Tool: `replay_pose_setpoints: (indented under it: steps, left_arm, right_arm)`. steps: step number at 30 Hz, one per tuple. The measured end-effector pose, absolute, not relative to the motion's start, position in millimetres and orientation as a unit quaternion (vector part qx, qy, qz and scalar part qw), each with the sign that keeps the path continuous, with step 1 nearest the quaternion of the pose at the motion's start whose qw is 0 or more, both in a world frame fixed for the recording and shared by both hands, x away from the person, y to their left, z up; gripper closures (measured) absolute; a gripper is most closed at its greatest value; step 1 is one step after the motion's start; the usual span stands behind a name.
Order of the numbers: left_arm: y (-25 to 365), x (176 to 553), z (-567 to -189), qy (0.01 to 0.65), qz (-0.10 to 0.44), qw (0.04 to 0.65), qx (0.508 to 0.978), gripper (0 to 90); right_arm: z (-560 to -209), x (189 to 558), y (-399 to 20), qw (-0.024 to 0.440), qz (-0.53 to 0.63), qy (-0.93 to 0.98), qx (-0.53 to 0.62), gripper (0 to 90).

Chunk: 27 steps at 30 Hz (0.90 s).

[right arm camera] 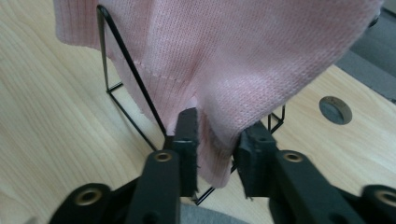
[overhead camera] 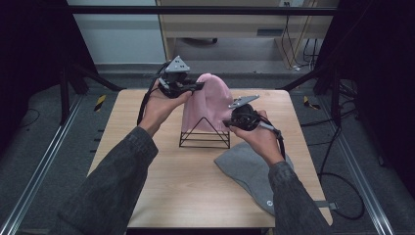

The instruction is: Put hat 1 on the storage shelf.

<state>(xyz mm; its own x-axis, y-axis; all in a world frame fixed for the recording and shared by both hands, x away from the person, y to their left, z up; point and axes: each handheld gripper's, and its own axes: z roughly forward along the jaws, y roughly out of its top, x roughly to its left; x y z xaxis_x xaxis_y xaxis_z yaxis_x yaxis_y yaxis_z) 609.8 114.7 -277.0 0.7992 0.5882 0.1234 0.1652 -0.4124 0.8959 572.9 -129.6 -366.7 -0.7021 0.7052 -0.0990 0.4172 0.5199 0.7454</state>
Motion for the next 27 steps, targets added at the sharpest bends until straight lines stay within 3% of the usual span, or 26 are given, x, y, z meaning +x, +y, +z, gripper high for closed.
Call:
replay_pose_setpoints:
  steps: [5,8,27]
  left_arm:
    - [115,605,-286,0.227,0.211,0.481,0.820,78.7]
    - [114,601,-294,0.225,0.207,0.475,0.825,78.7]
    - [120,595,-329,0.230,0.184,0.455,0.840,78.1]
  right_arm:
    - [-369,566,-136,0.211,0.345,0.850,0.337,52.3]
    - [-368,561,-144,0.221,0.341,0.847,0.343,48.9]
    - [-395,553,-206,0.230,0.307,0.827,0.410,46.5]
